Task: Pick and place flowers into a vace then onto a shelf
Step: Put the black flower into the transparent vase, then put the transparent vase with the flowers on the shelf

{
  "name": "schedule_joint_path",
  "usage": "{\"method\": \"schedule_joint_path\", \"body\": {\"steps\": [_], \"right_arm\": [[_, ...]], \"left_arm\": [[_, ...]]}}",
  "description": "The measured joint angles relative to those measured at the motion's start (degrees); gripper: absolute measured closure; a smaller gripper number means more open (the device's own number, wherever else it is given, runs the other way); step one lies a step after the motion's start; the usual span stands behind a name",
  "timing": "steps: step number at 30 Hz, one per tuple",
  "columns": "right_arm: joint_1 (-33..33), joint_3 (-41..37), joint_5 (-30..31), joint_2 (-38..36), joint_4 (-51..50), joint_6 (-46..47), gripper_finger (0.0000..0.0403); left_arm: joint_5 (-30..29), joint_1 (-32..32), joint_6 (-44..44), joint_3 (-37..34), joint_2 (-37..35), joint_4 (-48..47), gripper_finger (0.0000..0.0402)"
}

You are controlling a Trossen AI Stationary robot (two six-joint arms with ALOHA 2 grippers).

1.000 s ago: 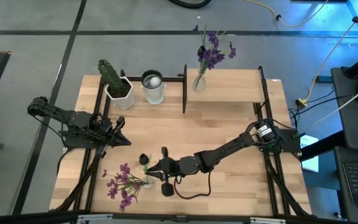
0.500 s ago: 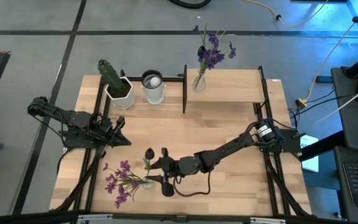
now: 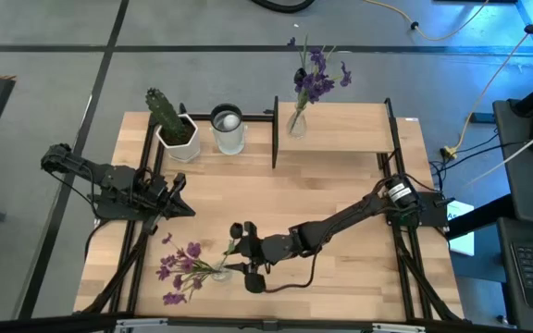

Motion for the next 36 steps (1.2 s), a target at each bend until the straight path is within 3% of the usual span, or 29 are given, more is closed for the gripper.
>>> {"method": "schedule_joint_path", "body": {"steps": [4, 10, 19, 29, 36], "right_arm": [[0.0, 0.0, -0.4, -1.1, -3.9, 3.3, 0.0228], [0.1, 0.0, -7.4, -1.1, -9.6, 8.5, 0.0228], [1.7, 0.0, -7.5, -1.1, -9.9, 6.5, 0.0228], [1.8, 0.0, -7.4, -1.1, -7.7, 13.8, 0.0228], [1.8, 0.0, -5.0, -0.7, -9.5, 10.4, 0.0228]], "left_arm": [[0.0, 0.0, 0.0, 0.0, 0.0, 0.0, 0.0396], [0.0, 0.0, 0.0, 0.0, 0.0, 0.0, 0.0398], [0.0, 0.0, 0.0, 0.0, 0.0, 0.0, 0.0398], [0.0, 0.0, 0.0, 0.0, 0.0, 0.0, 0.0398], [0.0, 0.0, 0.0, 0.0, 0.0, 0.0, 0.0398]]}}
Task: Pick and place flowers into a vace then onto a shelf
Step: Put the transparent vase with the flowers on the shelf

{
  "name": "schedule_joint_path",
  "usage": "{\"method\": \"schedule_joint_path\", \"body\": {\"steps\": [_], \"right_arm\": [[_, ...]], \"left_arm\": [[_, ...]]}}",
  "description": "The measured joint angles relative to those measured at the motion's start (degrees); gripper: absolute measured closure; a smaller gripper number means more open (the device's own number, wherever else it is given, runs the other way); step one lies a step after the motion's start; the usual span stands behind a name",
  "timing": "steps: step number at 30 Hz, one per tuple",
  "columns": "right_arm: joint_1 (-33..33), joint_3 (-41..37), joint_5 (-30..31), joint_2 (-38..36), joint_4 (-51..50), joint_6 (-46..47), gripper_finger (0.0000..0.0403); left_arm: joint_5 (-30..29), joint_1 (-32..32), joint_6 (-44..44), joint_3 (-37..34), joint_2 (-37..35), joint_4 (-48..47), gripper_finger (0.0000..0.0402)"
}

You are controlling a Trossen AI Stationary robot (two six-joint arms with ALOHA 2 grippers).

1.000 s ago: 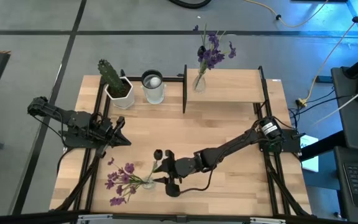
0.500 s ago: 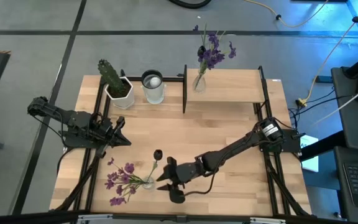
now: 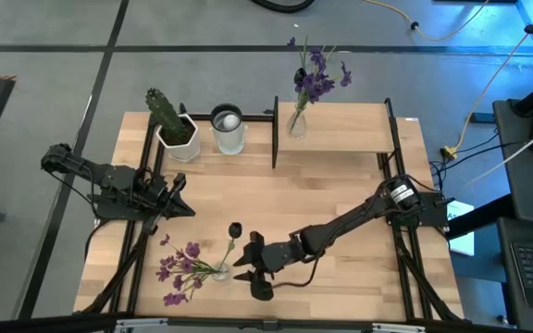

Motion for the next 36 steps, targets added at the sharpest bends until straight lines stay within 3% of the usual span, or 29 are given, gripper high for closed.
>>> {"method": "schedule_joint_path", "body": {"steps": [7, 13, 24, 32, 36], "right_arm": [[1.0, 0.0, 4.4, 1.4, 1.7, -13.2, 0.0228], [0.8, 0.0, 6.0, 1.5, 0.9, -12.2, 0.0228], [1.4, 0.0, 5.8, 1.5, -2.6, -8.4, 0.0228], [1.5, 0.0, 5.7, 1.5, -2.8, -8.4, 0.0228], [1.5, 0.0, 5.7, 1.5, -5.6, -6.8, 0.0228]], "left_arm": [[0.0, 0.0, 0.0, 0.0, 0.0, -1.2, 0.0397], [4.4, 0.0, 0.0, 0.0, 0.0, -6.7, 0.0386], [10.8, -0.2, -4.6, 0.0, 1.7, -22.2, 0.0292], [11.4, -6.9, -3.2, 0.0, 10.1, -20.2, 0.0256], [11.1, -11.6, -4.1, 0.0, 15.8, -13.3, 0.0256]]}}
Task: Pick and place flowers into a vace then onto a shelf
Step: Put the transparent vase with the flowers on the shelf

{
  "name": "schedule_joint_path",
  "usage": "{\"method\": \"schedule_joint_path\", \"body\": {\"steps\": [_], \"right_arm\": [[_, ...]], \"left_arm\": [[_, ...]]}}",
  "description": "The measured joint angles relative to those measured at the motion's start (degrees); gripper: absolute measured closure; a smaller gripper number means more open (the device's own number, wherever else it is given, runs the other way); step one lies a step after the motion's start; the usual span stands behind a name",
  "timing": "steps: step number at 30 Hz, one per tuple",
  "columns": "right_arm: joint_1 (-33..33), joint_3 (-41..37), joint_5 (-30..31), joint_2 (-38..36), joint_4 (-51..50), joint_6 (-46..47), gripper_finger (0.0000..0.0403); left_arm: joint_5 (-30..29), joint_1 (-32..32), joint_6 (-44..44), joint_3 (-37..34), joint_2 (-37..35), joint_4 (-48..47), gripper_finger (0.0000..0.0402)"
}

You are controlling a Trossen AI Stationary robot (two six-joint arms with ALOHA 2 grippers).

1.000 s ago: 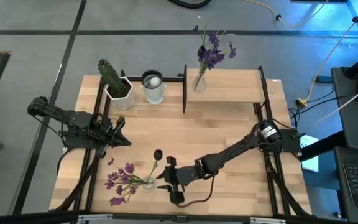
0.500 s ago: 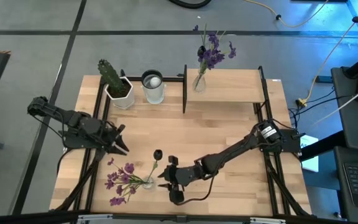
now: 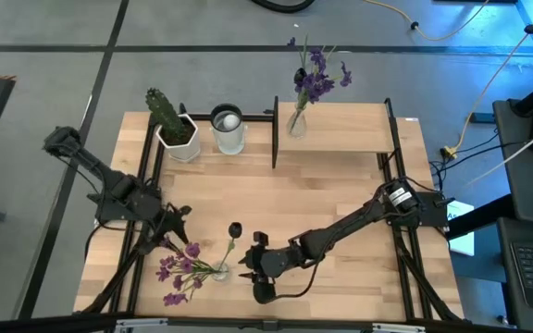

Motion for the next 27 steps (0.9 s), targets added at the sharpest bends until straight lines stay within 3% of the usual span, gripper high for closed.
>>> {"method": "schedule_joint_path", "body": {"steps": [7, 16, 21, 27], "right_arm": [[0.2, 0.0, -0.1, 0.0, -1.7, 4.3, 0.0228], [0.6, 0.0, -0.1, 0.0, -3.3, 6.5, 0.0228], [0.7, 0.0, -0.1, 0.0, -4.9, 9.0, 0.0228], [1.2, 0.0, -0.1, 0.0, -5.1, 9.3, 0.0228]], "left_arm": [[-10.3, -7.0, -1.1, 0.0, 12.7, 11.4, 0.0256], [-21.0, -11.5, -10.5, 0.0, 28.9, 29.7, 0.0255], [-24.2, -14.0, -11.1, 0.7, 36.6, 37.6, 0.0255], [-30.2, -15.7, -10.8, 3.8, 45.0, 40.5, 0.0255]]}}
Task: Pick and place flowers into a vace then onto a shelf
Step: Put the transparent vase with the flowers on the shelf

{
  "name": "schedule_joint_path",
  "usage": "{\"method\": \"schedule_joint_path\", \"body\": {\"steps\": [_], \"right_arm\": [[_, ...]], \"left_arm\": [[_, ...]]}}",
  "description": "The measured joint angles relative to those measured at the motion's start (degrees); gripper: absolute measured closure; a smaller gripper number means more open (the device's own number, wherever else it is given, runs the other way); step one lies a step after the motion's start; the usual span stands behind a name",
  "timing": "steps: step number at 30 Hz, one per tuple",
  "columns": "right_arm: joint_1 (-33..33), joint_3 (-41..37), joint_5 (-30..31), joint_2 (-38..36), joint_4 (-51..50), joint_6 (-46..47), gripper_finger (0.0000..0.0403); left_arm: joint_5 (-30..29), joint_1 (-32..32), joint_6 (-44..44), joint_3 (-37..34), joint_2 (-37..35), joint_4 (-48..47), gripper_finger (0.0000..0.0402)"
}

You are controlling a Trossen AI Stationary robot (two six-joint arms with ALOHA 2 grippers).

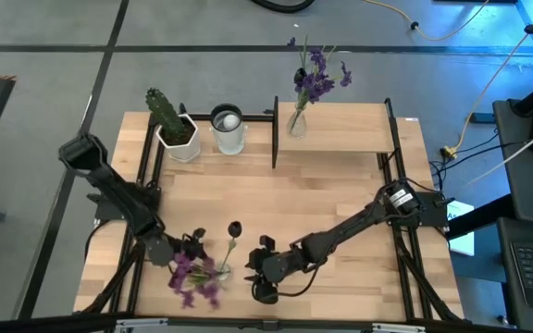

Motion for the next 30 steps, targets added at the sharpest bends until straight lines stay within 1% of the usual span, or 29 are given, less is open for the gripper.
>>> {"method": "schedule_joint_path", "body": {"steps": [7, 10, 13, 16, 20, 25, 27, 30], "right_arm": [[1.0, 0.0, 0.0, 0.0, -3.1, 2.9, 0.0228], [1.7, 0.0, -0.5, 0.0, -4.7, 5.7, 0.0228], [2.6, 0.0, -0.5, 0.0, -6.2, 7.8, 0.0228], [3.6, 0.0, -0.5, 0.0, -7.8, 10.4, 0.0228], [4.6, 0.0, -0.5, 0.0, -10.4, 16.2, 0.0228], [5.5, 0.0, -0.4, 0.0, -11.0, 22.4, 0.0228], [5.8, 0.0, 0.8, 0.0, -10.4, 25.4, 0.0228], [6.0, 0.0, 2.8, 0.0, -10.4, 27.9, 0.0228]], "left_arm": [[-6.9, -0.1, -1.8, 4.0, 8.1, -0.1, 0.0256], [-10.7, 0.4, -2.8, 5.6, 10.4, -0.1, 0.0256], [-12.3, 1.7, -3.2, 7.0, 12.1, -0.1, 0.0256], [-11.8, 3.3, -3.2, 8.3, 13.1, -0.1, 0.0256], [-11.5, 5.7, -3.2, 9.7, 14.1, 0.0, 0.0256], [-7.5, 9.2, -1.9, 11.9, 15.7, 1.8, 0.0256], [-5.9, 10.4, 0.2, 12.9, 16.8, 3.8, 0.0256], [-2.5, 11.6, 3.0, 14.3, 18.2, 4.2, 0.0256]]}}
